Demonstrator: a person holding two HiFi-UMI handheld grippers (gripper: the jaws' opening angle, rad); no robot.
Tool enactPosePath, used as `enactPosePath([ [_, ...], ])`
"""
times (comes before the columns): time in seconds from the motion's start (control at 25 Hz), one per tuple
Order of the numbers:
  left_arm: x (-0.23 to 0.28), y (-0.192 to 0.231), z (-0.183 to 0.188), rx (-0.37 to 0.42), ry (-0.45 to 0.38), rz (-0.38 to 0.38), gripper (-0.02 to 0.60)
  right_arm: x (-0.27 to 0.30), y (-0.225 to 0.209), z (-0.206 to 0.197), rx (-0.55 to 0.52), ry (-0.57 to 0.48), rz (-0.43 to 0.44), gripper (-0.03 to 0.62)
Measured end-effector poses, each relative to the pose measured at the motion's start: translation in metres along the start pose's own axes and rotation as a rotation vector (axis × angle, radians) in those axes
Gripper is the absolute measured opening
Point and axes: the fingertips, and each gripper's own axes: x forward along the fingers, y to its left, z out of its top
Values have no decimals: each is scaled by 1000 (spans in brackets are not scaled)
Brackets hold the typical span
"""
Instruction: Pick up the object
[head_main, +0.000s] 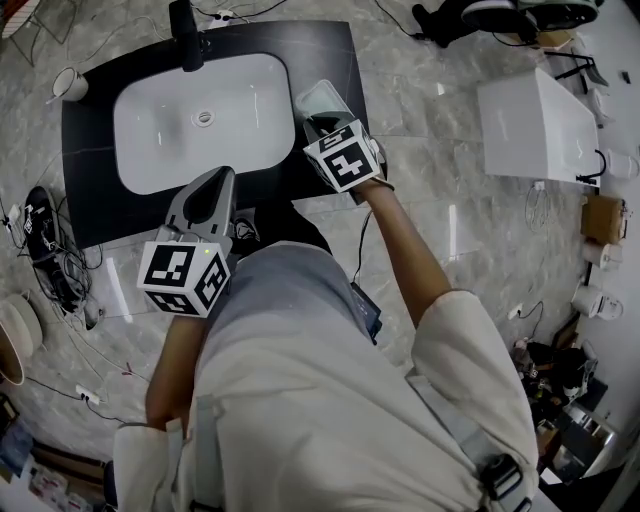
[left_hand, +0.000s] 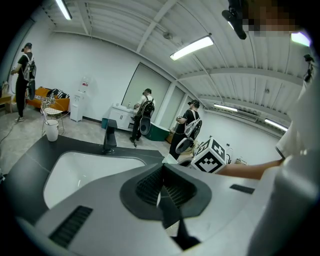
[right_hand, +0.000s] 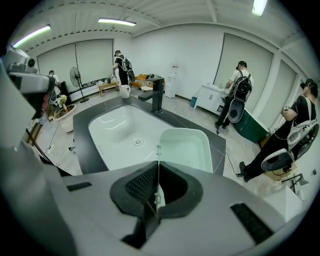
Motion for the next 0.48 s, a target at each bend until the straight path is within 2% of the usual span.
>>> enactPosePath([
  [0.48,-9,0,-6,-36,-2,1,6,-37,21,-8,-13,-47,-4,15],
])
